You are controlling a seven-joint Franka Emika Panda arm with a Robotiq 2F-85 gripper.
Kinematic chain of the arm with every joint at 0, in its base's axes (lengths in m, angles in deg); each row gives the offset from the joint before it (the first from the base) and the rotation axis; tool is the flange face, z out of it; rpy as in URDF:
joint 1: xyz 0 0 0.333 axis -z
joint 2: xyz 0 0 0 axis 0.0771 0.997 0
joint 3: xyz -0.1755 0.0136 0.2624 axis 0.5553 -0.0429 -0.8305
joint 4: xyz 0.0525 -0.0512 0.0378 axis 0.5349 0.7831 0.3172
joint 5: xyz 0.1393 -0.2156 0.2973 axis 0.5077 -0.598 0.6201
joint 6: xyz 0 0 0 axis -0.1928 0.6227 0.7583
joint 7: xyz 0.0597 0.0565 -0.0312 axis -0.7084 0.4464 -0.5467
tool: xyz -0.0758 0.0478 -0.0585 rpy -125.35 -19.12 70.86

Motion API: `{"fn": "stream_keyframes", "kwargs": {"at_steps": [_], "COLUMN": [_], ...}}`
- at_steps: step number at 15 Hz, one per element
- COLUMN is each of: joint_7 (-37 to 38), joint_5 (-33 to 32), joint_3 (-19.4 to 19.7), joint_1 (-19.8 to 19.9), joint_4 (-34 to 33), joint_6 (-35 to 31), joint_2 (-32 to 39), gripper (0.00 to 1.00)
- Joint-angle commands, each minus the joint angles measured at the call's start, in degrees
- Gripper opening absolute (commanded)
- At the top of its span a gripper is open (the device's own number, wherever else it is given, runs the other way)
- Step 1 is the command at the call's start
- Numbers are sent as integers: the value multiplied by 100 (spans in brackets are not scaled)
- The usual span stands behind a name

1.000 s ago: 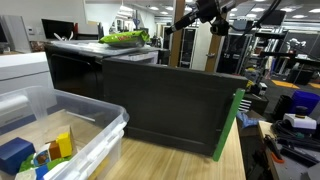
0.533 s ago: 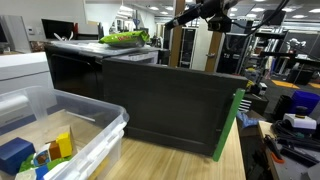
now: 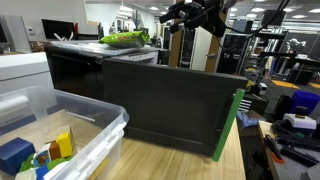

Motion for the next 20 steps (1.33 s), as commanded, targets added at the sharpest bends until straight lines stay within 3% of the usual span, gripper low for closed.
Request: {"fn": "stream_keyframes", "kwargs": {"at_steps": [1, 4, 5, 13, 20], "joint_7": [-1529, -2880, -2123, -2087, -2097], "joint_5": [1115, 2195, 1527, 1315, 510], "joint_3": [-155, -271, -388, -556, -666], "joint_1": [73, 235, 368, 622, 667], "joint_4": [-57, -184, -369, -717, -622], "joint_6": [-193, -47, -62, -199, -766], "joint_2": [0, 73, -310, -527, -112], "gripper": [100, 100, 100, 100, 100]}}
